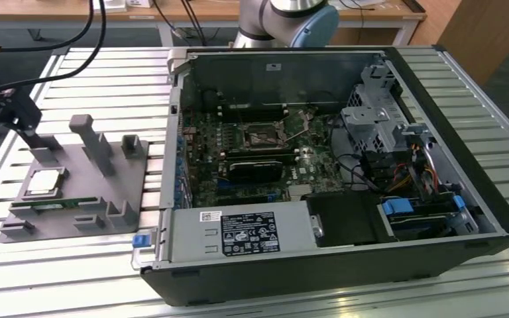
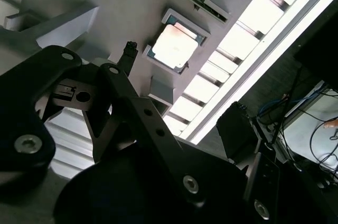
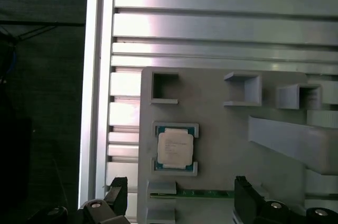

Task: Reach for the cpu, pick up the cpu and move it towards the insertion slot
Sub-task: 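Pick up the cpu and move it towards the insertion slot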

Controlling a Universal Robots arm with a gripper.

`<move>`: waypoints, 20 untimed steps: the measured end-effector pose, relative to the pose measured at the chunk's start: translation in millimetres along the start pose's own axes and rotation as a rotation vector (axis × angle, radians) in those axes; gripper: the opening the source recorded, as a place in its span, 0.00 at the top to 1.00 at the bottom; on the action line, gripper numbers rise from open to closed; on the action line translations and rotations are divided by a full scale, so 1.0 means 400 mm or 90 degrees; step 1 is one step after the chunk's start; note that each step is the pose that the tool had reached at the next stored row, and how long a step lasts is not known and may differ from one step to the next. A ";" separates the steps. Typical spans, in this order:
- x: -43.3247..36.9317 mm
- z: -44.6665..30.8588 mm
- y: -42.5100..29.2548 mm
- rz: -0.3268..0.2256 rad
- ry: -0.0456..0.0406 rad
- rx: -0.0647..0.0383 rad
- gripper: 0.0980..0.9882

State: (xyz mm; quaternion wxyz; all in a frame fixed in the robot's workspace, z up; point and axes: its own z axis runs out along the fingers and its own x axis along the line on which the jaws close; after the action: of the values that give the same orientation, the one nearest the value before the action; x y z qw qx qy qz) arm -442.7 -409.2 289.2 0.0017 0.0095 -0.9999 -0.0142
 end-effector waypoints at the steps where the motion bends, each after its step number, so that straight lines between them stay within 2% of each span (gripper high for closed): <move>1: 0.000 0.003 0.000 0.000 0.0000 0.000 0.12; 8: 0.000 0.027 -0.001 0.000 0.0000 0.000 0.12; 20: 0.000 0.081 -0.002 0.000 0.0000 0.000 0.12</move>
State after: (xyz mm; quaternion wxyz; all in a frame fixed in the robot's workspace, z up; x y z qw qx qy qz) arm -442.7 -409.3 256.6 0.0017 0.0095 -0.9999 -0.0142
